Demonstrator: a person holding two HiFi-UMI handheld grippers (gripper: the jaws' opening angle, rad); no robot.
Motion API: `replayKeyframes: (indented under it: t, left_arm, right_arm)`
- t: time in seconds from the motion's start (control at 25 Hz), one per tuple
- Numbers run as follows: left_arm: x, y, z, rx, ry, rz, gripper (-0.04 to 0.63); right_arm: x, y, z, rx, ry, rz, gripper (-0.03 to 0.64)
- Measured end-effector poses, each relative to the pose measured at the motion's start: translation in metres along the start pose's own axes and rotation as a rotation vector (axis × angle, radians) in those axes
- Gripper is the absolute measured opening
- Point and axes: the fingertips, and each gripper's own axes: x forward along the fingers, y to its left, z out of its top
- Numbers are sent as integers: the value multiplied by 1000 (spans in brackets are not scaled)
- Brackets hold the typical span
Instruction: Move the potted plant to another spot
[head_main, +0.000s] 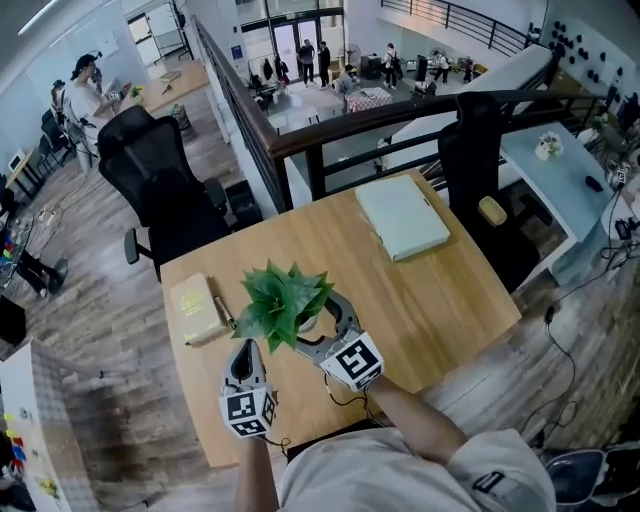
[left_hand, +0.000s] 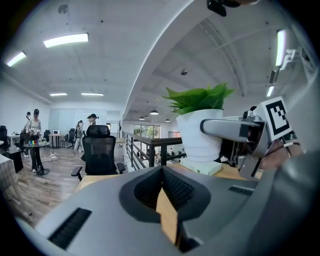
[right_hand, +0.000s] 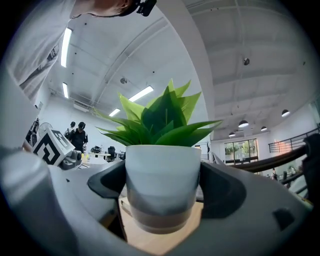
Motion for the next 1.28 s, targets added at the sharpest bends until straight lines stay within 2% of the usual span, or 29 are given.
replayKeyframes:
  t: [0.4, 0.68, 0.96, 1.04, 1.28]
  left_arm:
    - [-18, -12, 17, 54, -12, -176, 12]
    - [-6, -5, -13, -8, 26, -265, 11]
    - [15, -29, -26, -1, 47, -448, 11]
    - [20, -42, -26, 13, 50, -498, 12]
    - [21, -125, -17, 68, 48, -606, 12]
  right_arm:
    - [-6, 7, 11, 2, 10, -70, 460]
    - [-13, 10, 6, -14, 46, -151, 460]
    - [-28, 1, -4, -41, 110, -292, 460]
    - [-39, -3, -3, -40, 115, -335, 460]
    - [-115, -31, 6, -46, 114, -442, 462]
